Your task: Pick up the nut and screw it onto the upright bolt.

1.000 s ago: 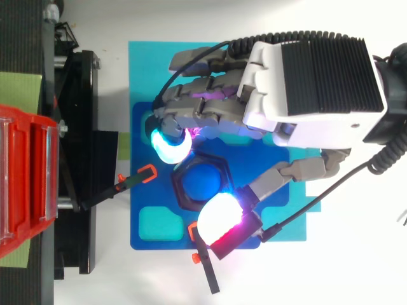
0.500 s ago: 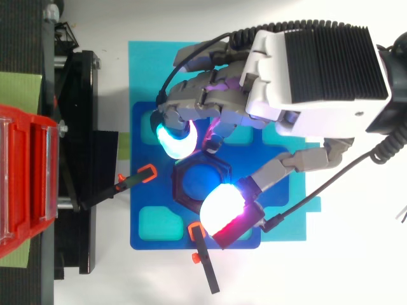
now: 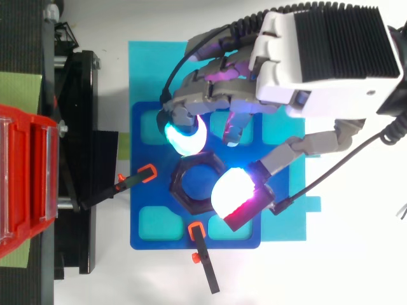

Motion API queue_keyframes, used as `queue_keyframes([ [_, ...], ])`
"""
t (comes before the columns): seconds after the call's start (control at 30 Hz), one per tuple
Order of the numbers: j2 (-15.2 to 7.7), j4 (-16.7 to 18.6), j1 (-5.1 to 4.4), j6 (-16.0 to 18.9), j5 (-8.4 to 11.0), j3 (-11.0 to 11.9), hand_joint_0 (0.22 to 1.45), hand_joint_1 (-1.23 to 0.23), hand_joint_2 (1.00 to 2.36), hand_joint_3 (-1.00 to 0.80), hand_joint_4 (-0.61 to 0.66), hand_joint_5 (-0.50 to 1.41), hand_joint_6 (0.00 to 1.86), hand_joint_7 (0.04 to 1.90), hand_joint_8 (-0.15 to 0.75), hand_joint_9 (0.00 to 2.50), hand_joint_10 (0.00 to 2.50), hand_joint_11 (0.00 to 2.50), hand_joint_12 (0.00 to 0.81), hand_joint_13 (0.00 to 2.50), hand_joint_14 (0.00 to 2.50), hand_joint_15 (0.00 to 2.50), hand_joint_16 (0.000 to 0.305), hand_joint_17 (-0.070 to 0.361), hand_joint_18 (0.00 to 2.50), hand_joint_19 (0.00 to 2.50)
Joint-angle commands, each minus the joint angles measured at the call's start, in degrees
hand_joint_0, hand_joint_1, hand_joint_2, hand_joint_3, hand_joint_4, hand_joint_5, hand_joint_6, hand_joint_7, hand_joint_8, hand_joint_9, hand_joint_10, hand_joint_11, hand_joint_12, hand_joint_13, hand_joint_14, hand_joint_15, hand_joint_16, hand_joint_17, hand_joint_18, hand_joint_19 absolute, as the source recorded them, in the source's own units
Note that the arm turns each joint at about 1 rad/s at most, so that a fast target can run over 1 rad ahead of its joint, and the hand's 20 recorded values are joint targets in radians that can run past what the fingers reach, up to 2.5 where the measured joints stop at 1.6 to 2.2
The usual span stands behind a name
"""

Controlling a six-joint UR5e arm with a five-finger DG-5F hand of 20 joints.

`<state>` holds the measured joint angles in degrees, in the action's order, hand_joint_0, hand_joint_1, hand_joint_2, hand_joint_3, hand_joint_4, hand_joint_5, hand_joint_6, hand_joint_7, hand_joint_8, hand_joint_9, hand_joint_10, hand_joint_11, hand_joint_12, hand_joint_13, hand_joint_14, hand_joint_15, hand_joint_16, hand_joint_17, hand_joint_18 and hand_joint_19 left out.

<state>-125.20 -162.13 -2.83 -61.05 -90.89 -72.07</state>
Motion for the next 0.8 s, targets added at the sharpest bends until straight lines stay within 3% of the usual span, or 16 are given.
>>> queue_keyframes([
  [0.0,0.7,-1.5,0.37,-0.3,-0.78,0.0,0.49,-0.55,1.0,-0.5,-0.1,0.09,0.5,1.29,0.164,1.45,0.0,0.15,0.282,0.76,0.0,0.11,0.032,0.073,0.52,0.21],
  [0.37,1.4,-6.9,0.54,-3.1,-1.04,0.0,0.49,-0.55,1.0,-0.5,-0.1,0.09,0.5,1.29,0.146,1.48,0.0,0.14,0.277,0.76,0.0,0.11,0.031,0.07,0.51,0.21],
  [0.57,2.2,-8.6,0.63,-3.1,-0.95,0.1,0.49,-0.55,1.0,-0.5,-0.08,0.1,0.5,1.31,0.059,1.57,0.0,0.11,0.248,0.82,0.01,0.11,0.027,0.062,0.6,0.26],
  [0.77,2.5,-9.1,0.63,-3.5,-1.04,0.0,0.48,-0.53,1.0,-0.5,-0.05,0.1,0.5,1.32,0.069,1.59,0.0,0.1,0.245,0.84,0.0,0.12,0.028,0.064,0.63,0.26],
])
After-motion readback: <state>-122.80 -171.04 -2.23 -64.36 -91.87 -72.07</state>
